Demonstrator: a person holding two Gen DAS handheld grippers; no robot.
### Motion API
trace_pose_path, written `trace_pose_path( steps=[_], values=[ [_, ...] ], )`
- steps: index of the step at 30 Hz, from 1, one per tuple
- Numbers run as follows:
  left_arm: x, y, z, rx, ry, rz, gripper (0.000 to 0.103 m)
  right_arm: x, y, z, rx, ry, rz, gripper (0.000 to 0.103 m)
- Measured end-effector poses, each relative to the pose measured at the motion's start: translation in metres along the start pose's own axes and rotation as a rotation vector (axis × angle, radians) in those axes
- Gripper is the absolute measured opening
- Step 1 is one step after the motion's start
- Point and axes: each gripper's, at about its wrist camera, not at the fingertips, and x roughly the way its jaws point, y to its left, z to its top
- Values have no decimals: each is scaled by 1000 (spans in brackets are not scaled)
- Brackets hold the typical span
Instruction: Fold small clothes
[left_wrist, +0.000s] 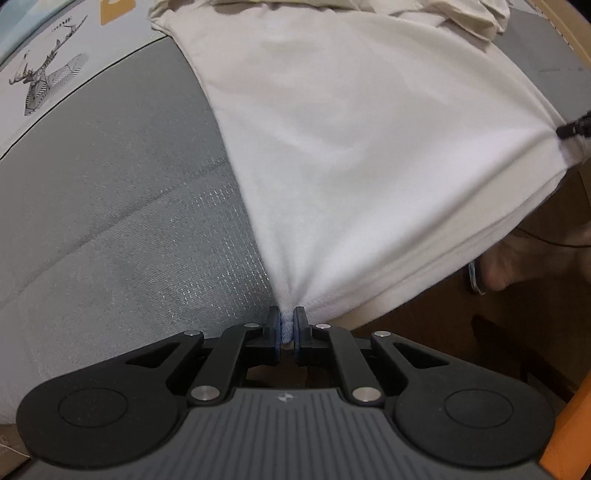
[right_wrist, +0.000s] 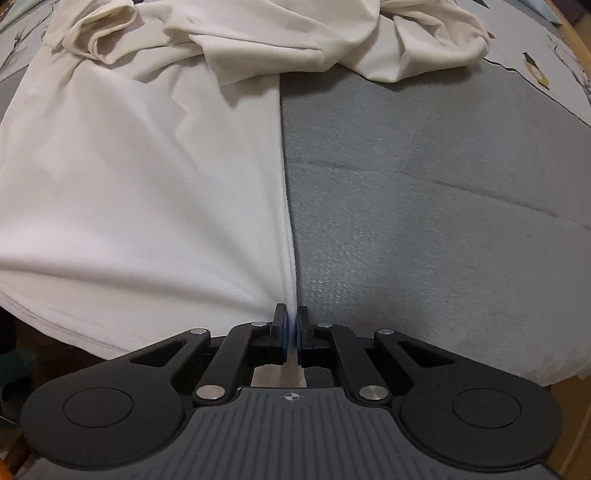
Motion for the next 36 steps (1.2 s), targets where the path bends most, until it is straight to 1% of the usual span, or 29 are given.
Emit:
trace_pose_path(
  steps=[3,4,5,7,9,10,11,13,14,16,17,19,21,22,23,25,28,32,33,35,36],
  values=[
    [-11,1,4,-17,-17,7,10,0,-3,-2,-6,13,-2,3],
    [-17,2,7,-25,-42,17,10,0,-3,-2,-15,15,-7,3],
    [-26,0,13,-38,-89,26,10,-1,-3,-2,-24,12,-10,4],
    [-49,5,27,-81,-199,7,16,-9,-3,1,-11,-21,-20,5],
    [-66,14,42,-161,-335,-21,18,-26,-8,7,28,-133,-33,17],
    [-70,12,47,-210,-395,-28,19,-37,-12,10,60,-203,-26,29],
    [-71,16,56,-270,-443,-33,19,-50,-17,14,106,-280,-4,40],
    [-67,15,71,-350,-481,-28,19,-66,-26,18,191,-398,40,43],
    [-64,15,82,-369,-493,-17,19,-73,-31,21,241,-445,67,43],
    [-66,8,103,-371,-543,8,21,-75,-39,31,317,-491,130,43],
    [-62,5,113,-355,-566,17,22,-74,-40,37,351,-500,161,43],
    [-55,-2,137,-337,-602,42,37,-66,-36,47,391,-507,220,44],
    [-46,-4,156,-345,-631,65,44,-55,-32,58,419,-475,259,47],
    [-33,-1,168,-352,-630,73,47,-48,-29,62,432,-457,269,47],
    [-23,3,179,-364,-619,85,49,-42,-27,68,446,-452,286,49],
    [-6,10,196,-384,-596,101,56,-28,-20,71,468,-431,304,53],
    [14,18,219,-409,-574,116,57,-12,-16,83,482,-376,315,53],
    [34,28,235,-418,-568,132,57,5,-10,100,458,-319,290,56],
    [38,30,238,-410,-567,130,55,9,-9,103,455,-299,281,56],
    [47,34,244,-372,-540,123,30,13,-8,111,444,-286,274,56],
    [49,37,245,-352,-519,131,10,14,-8,114,434,-285,269,56]
  ],
)
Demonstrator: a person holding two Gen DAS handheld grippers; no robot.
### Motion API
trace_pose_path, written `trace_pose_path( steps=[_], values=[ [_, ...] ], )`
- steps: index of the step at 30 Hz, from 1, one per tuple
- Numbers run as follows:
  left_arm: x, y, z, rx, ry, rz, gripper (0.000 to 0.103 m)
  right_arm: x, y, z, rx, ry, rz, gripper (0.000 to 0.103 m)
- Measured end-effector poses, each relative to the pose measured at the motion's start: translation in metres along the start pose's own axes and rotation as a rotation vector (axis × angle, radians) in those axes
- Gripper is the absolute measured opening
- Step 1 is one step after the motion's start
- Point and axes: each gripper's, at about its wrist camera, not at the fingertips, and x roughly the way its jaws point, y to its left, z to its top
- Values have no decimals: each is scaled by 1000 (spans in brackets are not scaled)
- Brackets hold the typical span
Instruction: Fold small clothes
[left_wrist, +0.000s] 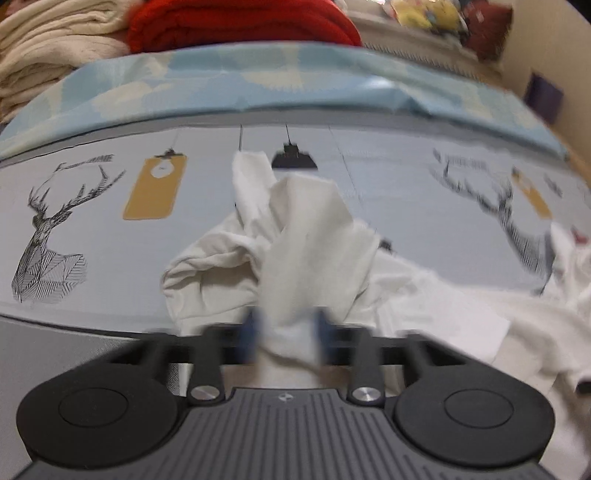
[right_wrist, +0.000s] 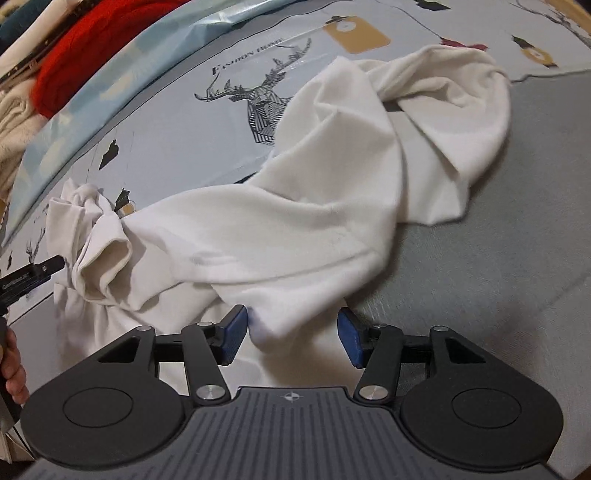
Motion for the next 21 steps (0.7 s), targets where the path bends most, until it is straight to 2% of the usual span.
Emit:
trace_pose_path(
  steps=[2,4,7,11,14,17,19,21],
  values=[
    [-4,14,5,16,6,1,7,5,3,5,-21,7,-31,56],
    [-20,40,13,-13,-30,2,7,10,5,10,-26,18,-59,56],
    [-49,111,20,-124,-91,39,6,14,7,18,-37,34,-96,56],
    [-66,227,-4,-308,-81,210,6,13,13,27,-34,18,-97,56],
    [-72,322,-41,-485,-31,393,6,12,17,31,-40,8,-105,56],
    [-80,395,-80,-664,0,529,6,13,16,33,-35,9,-109,56],
    [-84,419,-96,-730,2,542,6,14,16,34,-29,5,-108,55],
    [-88,428,-101,-738,-12,561,6,14,18,36,-34,-8,-102,52]
  ],
)
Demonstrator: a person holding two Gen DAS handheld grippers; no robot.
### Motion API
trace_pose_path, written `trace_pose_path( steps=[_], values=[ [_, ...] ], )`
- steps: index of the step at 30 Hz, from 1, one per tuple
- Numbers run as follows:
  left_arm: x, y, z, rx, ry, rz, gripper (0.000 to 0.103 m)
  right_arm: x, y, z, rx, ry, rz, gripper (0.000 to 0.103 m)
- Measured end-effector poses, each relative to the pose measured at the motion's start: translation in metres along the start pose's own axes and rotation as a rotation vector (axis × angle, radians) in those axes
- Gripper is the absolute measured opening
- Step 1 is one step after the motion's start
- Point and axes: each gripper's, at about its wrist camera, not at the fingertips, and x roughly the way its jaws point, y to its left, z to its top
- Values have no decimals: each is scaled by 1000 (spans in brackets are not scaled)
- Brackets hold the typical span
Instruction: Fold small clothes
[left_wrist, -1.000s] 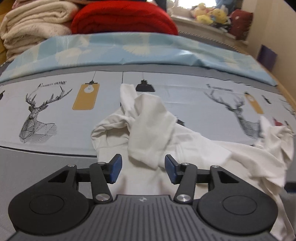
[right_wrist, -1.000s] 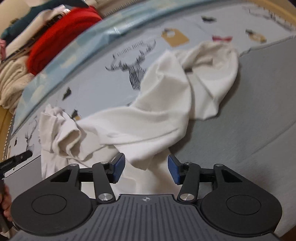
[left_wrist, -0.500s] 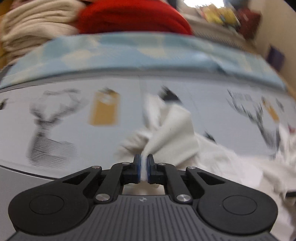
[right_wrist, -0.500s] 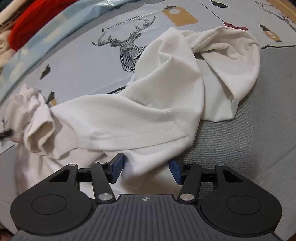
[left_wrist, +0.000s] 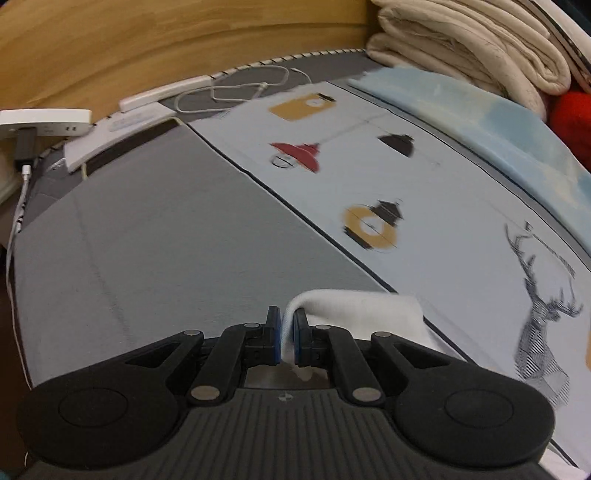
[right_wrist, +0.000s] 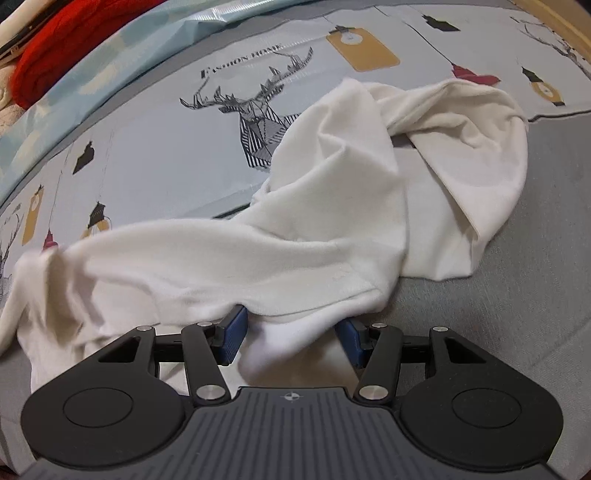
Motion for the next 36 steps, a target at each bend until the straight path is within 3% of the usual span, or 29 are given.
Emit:
trace_pose_path(
  steps=[4,7,8,10,12,14,17,18,21,25,27,29,30,34,36],
  values=[
    [-12,0,9,-16,-70,36,8,-7,7,4,-22,-78,5,8],
    [-11,-9,10,-5,-6,175,14,-21,7,12,-4,-200,73,5],
    [-12,-18,10,39,17,176,14,-24,7,14,1,-224,83,5],
    [-33,-42,6,127,-35,139,19,-25,5,18,14,-222,66,6],
    [-68,-77,-5,277,-115,32,29,-26,2,21,36,-222,90,6],
    [-102,-115,-29,437,-144,-217,40,-29,2,22,38,-241,114,6],
    [-143,-167,-86,725,-62,-633,49,-31,3,23,26,-250,125,6],
    [-156,-182,-110,850,-49,-729,53,-32,3,22,29,-249,126,6],
    [-187,-210,-186,1211,-90,-863,62,-32,0,23,51,-247,141,6],
    [-186,-220,-245,1463,-40,-905,63,-35,-3,25,70,-256,165,6],
    [-181,-222,-258,1515,-65,-875,61,-35,-4,26,71,-260,173,6],
    [-168,-224,-256,1522,-38,-870,27,-35,-3,29,74,-257,179,6],
    [-164,-228,-251,1520,-15,-857,4,-34,-4,31,77,-254,183,6],
    [-150,-245,-199,1388,-14,-829,3,-31,-2,47,97,-211,203,5],
    [-143,-260,-158,1218,-43,-799,3,-28,3,61,92,-190,193,5]
  ],
)
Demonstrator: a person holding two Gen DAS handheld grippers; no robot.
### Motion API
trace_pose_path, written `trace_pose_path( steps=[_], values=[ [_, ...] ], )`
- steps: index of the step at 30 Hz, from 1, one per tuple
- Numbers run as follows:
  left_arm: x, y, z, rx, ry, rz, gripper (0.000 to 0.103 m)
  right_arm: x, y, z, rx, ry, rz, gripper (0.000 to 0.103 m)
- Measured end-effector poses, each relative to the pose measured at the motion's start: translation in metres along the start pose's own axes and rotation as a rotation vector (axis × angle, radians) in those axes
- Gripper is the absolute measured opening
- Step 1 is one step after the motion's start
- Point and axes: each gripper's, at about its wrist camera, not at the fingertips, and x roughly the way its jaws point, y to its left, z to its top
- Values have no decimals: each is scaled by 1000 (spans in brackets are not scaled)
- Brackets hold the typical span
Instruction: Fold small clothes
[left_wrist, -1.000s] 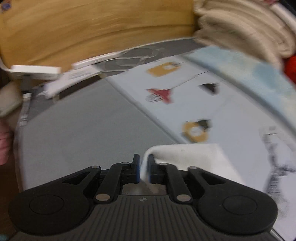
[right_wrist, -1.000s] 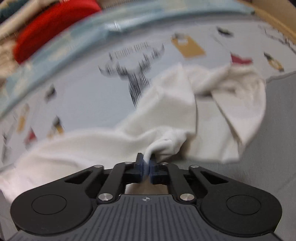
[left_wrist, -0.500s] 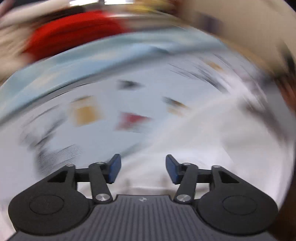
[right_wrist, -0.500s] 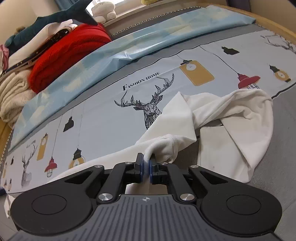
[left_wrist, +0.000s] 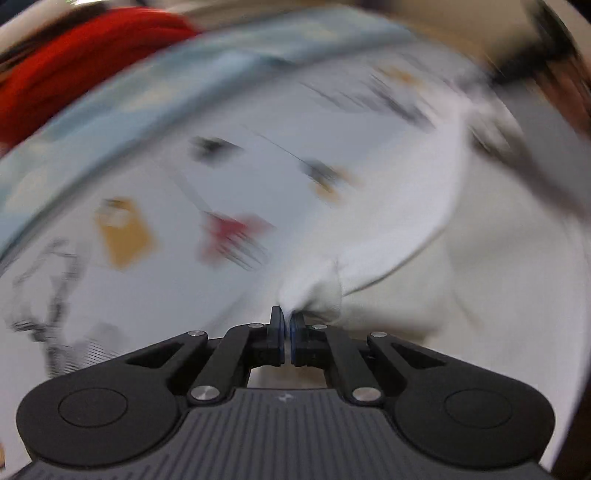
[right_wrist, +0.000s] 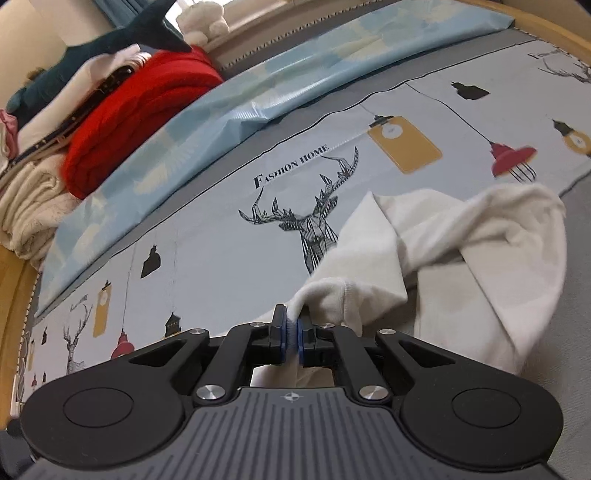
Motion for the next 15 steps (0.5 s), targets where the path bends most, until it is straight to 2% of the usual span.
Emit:
trace_pose_path(
  steps=[1,3,4,5,6,7,8,11,13,15],
  values=[
    [3,22,11,-109,-38,70,2,5,4,11,3,7,-1,5],
    [10,63,31,-385,-89,357,5,17,10,37,38,-25,23,4],
    [13,75,35,-483,-97,455,9,20,13,50,65,-81,70,4],
    [13,81,38,-543,-105,460,11,23,17,62,80,-161,124,5],
    [12,83,37,-595,-117,423,11,26,22,70,76,-235,118,10],
    [10,81,38,-632,-128,360,11,28,28,76,70,-274,60,26],
    [10,77,39,-634,-132,310,11,29,30,79,66,-262,17,40],
    [28,50,45,-520,-75,146,11,19,13,64,95,-235,32,39],
    [52,32,40,-442,38,44,15,9,-7,46,99,-216,-42,39],
    [77,24,29,-417,147,35,15,3,-33,28,162,-192,-110,40]
  ],
)
